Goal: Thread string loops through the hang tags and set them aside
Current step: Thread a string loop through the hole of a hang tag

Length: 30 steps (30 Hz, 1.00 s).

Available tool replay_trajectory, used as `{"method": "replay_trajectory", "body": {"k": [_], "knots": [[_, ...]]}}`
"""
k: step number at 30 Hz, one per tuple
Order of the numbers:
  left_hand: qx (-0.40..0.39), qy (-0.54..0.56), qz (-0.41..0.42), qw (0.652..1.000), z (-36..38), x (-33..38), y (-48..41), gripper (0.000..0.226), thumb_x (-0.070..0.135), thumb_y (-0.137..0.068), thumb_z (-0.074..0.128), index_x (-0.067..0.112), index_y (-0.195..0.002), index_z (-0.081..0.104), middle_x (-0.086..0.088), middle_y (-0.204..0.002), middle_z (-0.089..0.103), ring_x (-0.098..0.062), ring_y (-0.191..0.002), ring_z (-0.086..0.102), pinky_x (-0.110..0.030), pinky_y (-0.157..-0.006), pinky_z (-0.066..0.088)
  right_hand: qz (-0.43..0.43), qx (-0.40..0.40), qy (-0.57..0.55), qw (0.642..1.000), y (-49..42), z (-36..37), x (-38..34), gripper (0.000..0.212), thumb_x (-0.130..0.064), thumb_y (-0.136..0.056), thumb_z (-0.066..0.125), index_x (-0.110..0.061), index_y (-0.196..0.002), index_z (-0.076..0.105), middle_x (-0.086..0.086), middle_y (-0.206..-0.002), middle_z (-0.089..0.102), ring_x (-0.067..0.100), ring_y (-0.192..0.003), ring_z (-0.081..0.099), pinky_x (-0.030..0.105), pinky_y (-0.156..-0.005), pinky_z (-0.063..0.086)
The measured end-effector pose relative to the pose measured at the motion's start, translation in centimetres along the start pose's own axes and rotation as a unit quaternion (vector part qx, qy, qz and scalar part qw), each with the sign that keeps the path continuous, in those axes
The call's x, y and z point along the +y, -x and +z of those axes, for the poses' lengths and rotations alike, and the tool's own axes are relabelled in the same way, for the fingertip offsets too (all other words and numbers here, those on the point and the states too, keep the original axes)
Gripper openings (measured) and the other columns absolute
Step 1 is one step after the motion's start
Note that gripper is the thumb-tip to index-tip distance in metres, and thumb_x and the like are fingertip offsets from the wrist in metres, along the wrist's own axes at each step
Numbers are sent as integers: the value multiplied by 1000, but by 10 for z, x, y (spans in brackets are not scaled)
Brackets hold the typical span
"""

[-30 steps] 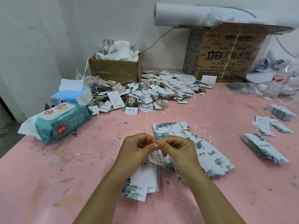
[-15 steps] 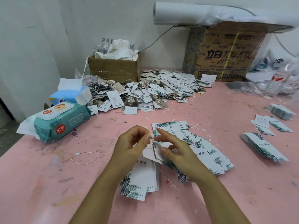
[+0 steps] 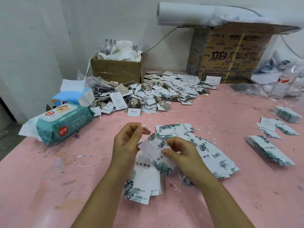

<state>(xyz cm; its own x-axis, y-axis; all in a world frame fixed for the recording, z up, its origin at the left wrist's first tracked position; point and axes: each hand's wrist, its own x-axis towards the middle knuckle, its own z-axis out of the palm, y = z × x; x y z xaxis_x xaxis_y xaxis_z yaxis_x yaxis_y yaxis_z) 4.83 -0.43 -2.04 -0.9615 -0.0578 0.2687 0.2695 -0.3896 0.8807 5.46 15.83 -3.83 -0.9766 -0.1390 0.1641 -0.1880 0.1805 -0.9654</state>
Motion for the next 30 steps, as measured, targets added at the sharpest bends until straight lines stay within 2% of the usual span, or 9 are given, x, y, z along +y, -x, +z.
{"method": "replay_trajectory", "body": {"k": [5,9,12,15,19,22,24,26,30], "knots": [[68,-45,-46,996,-6,-4,-4,17,6,-91,52,12,-78,60,4,-68,63,-8,-69,61,-25,-59,55,1,38,-105,994,-2,-1,-2,13,-4,-79,64,-16,-81,59,-1,-76,64,10,-74,59,25,-70,52],[-19,-264,-12,964,-8,-11,-1,20,7,-89,57,21,-78,64,10,-72,66,-2,-71,58,-17,-67,48,-9,64,-92,994,-2,2,-1,10,-7,-83,63,-12,-80,55,9,-80,56,17,-75,53,34,-70,46],[-81,-353,16,932,-4,-11,2,25,10,-89,58,30,-77,63,13,-74,65,8,-68,54,-10,-63,43,-9,86,-105,991,-2,4,1,7,-12,-85,61,-10,-84,54,7,-80,63,18,-76,59,36,-70,50],[-99,-370,32,923,-3,-7,5,24,12,-91,57,32,-79,64,15,-81,67,8,-78,56,-3,-68,38,-5,114,-111,987,-2,4,2,14,-22,-84,60,-11,-87,52,10,-82,61,15,-75,56,33,-70,48],[-117,-392,16,912,-4,-4,7,18,26,-84,66,40,-73,65,23,-78,65,0,-90,57,-24,-85,39,8,136,-106,985,-1,4,2,25,-36,-80,59,-14,-86,49,5,-77,61,10,-68,54,24,-63,46],[-116,-382,0,917,-4,-4,6,18,21,-77,74,33,-67,66,24,-64,63,5,-71,57,-15,-76,41,21,131,-107,985,0,5,-2,28,-43,-76,58,-17,-80,48,1,-70,60,12,-65,52,25,-60,45],[-98,-357,-8,929,-4,-5,4,18,14,-78,72,27,-67,67,21,-59,62,5,-62,54,-8,-65,41,33,109,-105,988,2,6,-4,39,-47,-78,57,-10,-86,49,23,-82,57,24,-70,52,41,-67,47],[-70,-329,-20,942,-5,-5,2,15,12,-80,70,22,-68,68,17,-59,62,3,-61,54,-8,-62,41,42,82,-88,992,1,5,-5,41,-39,-87,57,1,-93,50,35,-94,54,40,-77,55,54,-75,46],[-47,-304,-37,951,-6,-7,0,16,12,-81,69,23,-70,68,17,-60,64,3,-61,55,-10,-61,43,71,23,-65,995,-1,-1,0,17,-13,-91,55,2,-92,61,15,-87,68,23,-76,63,32,-68,48]]}}
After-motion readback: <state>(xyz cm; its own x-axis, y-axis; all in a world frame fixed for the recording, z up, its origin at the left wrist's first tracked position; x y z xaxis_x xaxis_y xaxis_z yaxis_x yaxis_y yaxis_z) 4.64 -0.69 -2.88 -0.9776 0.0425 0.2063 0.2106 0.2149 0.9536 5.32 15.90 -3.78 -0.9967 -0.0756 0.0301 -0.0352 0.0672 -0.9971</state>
